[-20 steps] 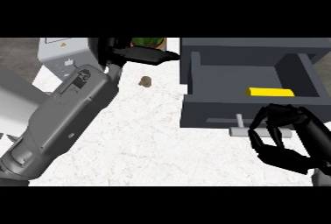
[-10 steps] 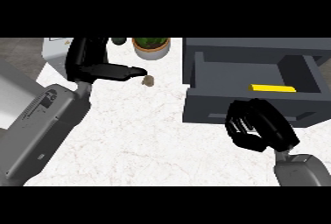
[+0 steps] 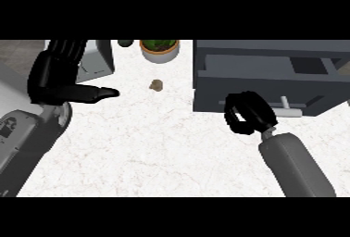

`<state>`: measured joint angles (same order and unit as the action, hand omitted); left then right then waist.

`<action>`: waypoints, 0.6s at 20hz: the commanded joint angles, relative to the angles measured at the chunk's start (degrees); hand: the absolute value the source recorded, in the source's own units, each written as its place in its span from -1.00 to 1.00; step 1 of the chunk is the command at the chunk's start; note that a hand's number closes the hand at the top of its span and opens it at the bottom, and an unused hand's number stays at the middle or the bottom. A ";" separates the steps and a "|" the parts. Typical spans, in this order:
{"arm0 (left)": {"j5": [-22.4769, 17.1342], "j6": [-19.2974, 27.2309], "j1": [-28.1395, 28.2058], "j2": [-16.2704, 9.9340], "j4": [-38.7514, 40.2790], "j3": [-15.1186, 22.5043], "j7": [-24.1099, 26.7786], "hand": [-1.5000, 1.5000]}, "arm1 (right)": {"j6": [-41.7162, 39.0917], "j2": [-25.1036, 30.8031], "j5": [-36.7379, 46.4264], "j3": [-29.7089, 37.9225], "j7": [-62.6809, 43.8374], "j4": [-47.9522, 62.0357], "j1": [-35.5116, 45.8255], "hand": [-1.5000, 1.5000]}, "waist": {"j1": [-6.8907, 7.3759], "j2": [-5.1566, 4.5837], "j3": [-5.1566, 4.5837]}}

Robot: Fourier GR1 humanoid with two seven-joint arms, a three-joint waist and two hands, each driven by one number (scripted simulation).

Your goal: Pick up the cup, place it into the drawer and close the drawer

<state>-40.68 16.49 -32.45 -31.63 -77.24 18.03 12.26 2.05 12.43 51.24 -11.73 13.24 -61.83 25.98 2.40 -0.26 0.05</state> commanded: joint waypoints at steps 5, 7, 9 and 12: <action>1.01 -4.22 8.03 -0.61 -3.86 -2.92 3.31 -1.00 | 6.67 -1.92 -0.22 7.24 8.71 28.20 16.32 1.00 | 0.49 -0.53 0.04; 0.03 -7.76 5.51 -2.34 -0.38 -4.51 2.33 -1.00 | 3.98 0.87 -1.53 9.37 10.81 32.55 20.29 1.00 | 0.57 -0.97 0.05; 0.32 -6.40 7.91 -3.22 -3.34 -4.71 0.89 -1.00 | 3.80 0.67 -1.48 10.44 10.47 37.12 23.72 1.00 | 1.19 -0.76 0.07; 0.32 -8.05 5.83 -2.03 0.18 -5.66 2.36 -1.00 | 5.62 0.83 -1.24 11.69 11.03 42.55 26.14 1.00 | 1.46 -1.56 0.10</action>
<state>-40.57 9.77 -25.51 -33.79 -78.87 13.27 14.41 6.85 11.96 50.26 -2.63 23.45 -27.92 47.49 3.45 -0.71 -0.08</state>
